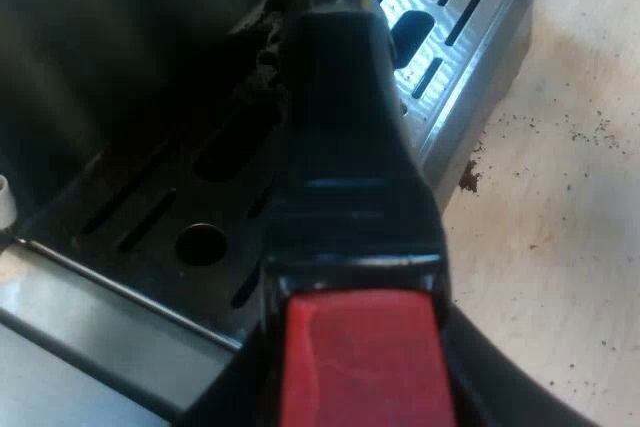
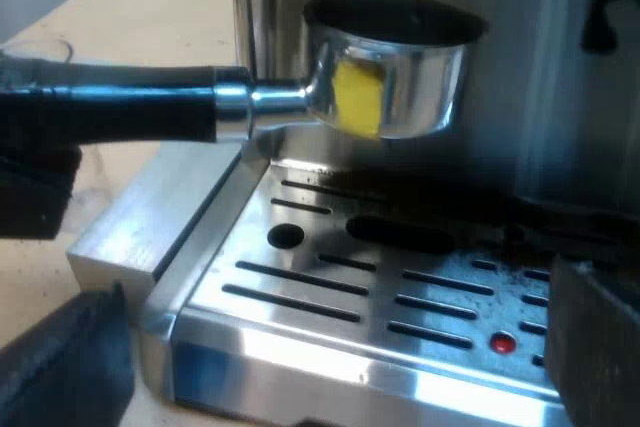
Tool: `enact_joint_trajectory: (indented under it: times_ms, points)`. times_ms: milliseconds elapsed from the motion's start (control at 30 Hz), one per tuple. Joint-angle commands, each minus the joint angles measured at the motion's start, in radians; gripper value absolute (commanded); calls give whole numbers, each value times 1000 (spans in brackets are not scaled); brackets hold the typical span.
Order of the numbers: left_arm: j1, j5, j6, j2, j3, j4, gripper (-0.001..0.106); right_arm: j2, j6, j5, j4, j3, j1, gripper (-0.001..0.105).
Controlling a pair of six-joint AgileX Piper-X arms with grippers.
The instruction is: Put the handle in the coffee machine
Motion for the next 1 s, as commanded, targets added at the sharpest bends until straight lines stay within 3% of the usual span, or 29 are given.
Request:
enact_joint_trajectory:
  times_ms: [33, 233, 633, 867, 1000]
  points:
    - [-2, 77, 6, 8, -14, -48, 0, 32, -43, 46, -79, -3, -5, 85]
    - [-2, 79, 1, 24, -14, -128, 0, 58, -49, 44, -141, -3, -31, 85]
    - [-2, 82, -4, 24, -14, -163, 0, 58, -53, 44, -155, -3, -52, 85]
    - [-2, 97, -92, 24, -14, -254, 0, 58, -53, 44, -155, -3, -52, 85]
    - [-9, 103, -95, 24, -14, -267, 0, 58, -53, 44, -155, -3, -52, 85]
